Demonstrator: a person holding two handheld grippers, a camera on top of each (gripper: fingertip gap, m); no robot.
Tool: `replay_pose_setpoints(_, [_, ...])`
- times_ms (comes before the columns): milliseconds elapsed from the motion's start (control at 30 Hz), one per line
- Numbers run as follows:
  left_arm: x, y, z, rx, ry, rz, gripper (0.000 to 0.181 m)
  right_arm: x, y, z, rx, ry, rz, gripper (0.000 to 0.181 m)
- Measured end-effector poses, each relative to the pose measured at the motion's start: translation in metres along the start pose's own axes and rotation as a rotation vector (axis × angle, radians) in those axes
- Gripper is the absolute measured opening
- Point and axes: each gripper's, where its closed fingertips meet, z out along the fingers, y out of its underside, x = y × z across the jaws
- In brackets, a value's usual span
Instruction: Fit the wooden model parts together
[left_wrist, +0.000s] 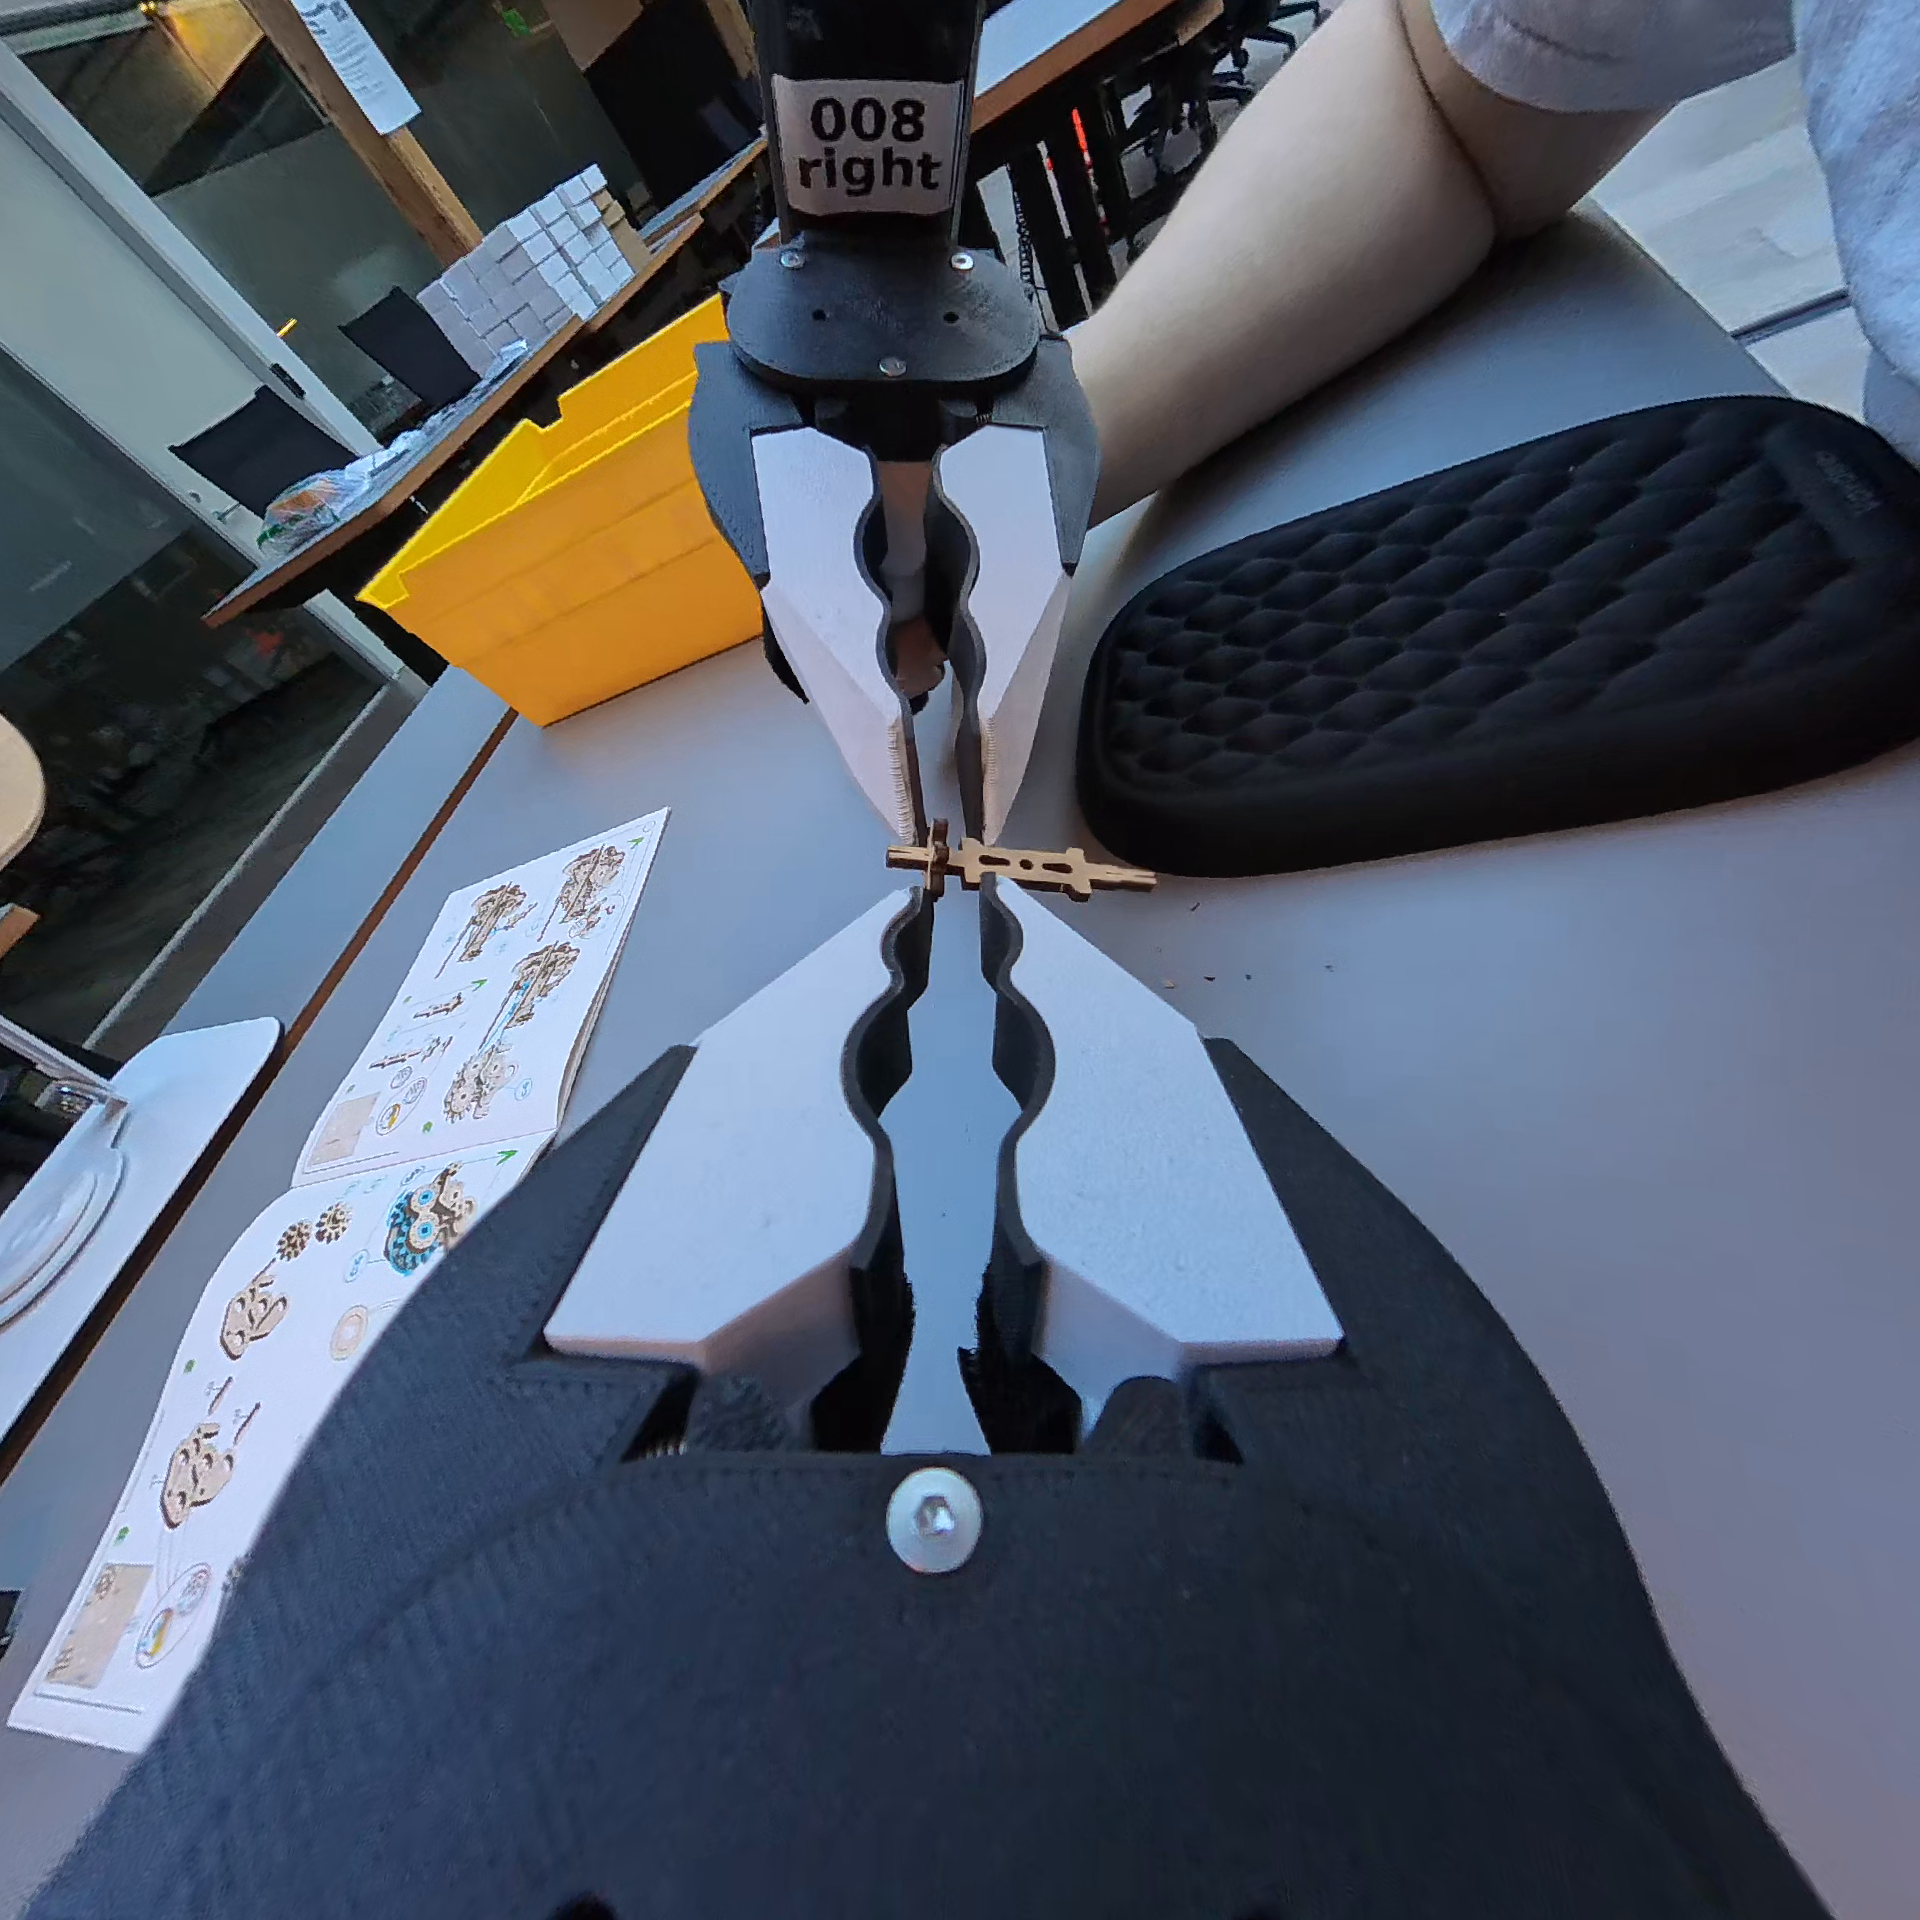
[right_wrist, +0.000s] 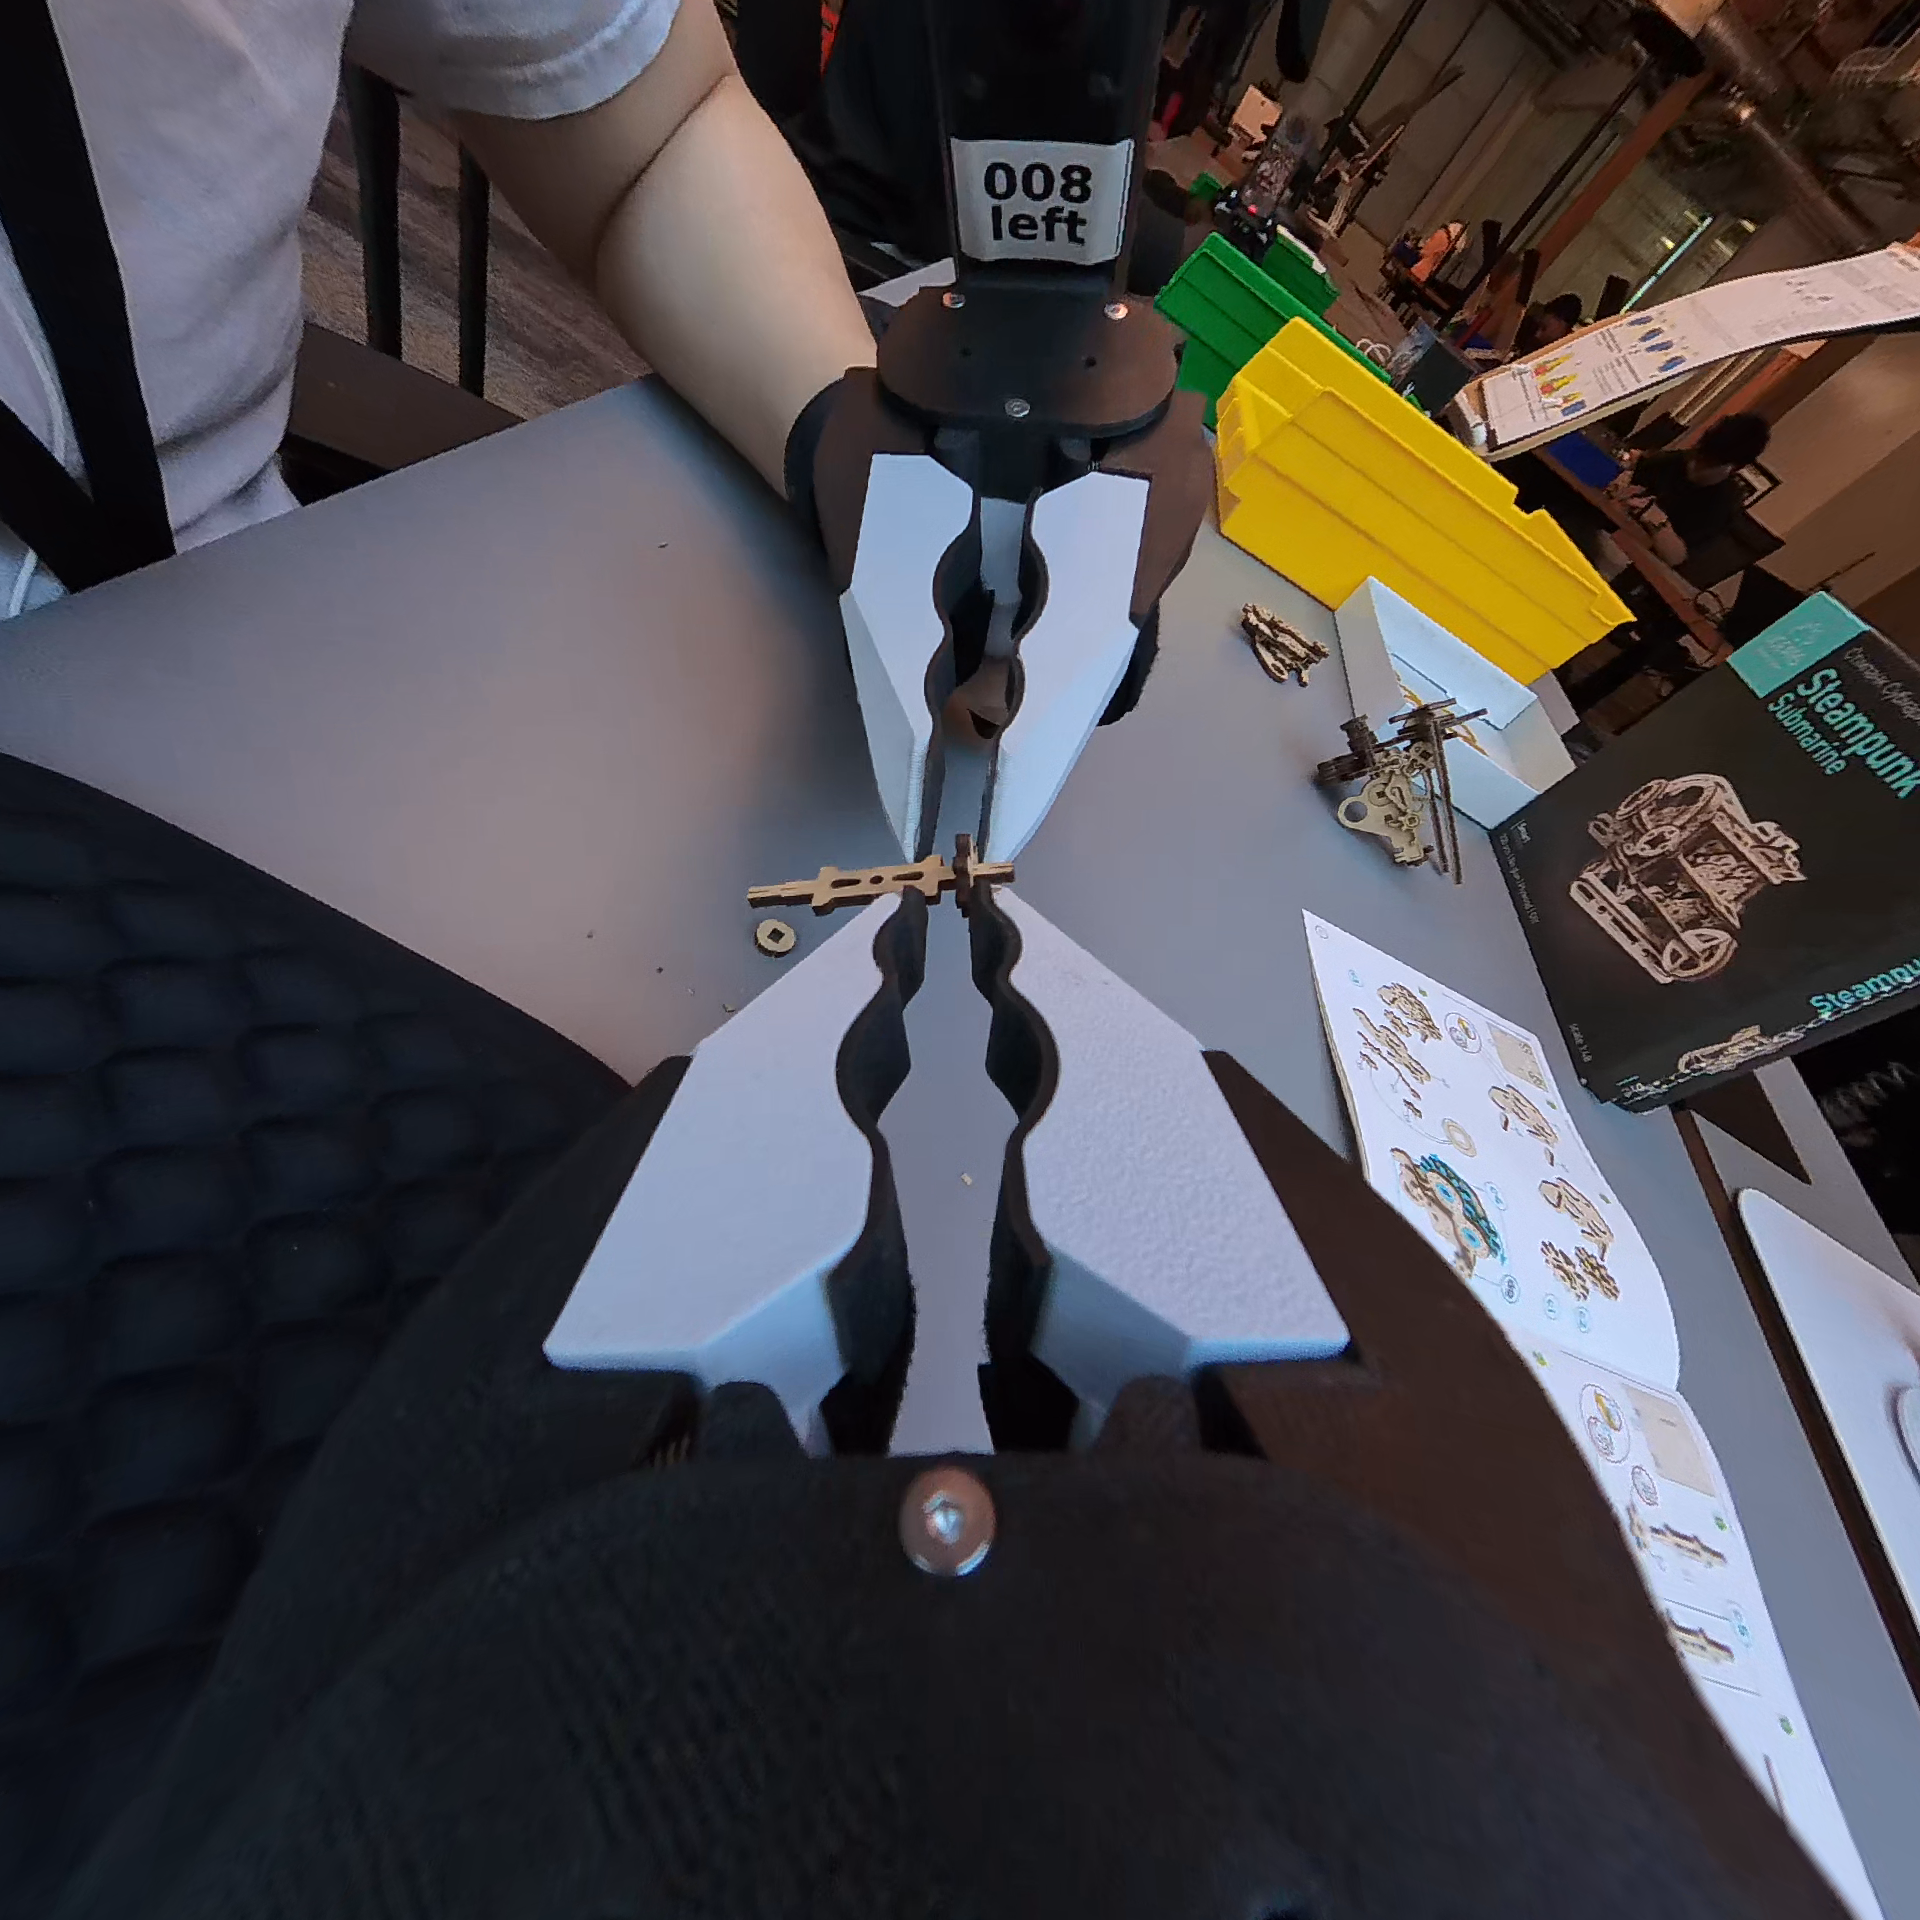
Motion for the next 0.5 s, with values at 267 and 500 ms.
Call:
replay_pose_setpoints(267, [0.0033,0.0041,0.0017,-0.024,0.011,0.019,0.006,-0.0040,0.0040,0.0016,-0.017,-0.017,0.005,0.007])
replay_pose_setpoints(500, [0.0047,0.0054,0.0020,-0.031,0.031,0.000,0.005,-0.0054,0.0053,0.0022,-0.019,-0.030,0.020,0.006])
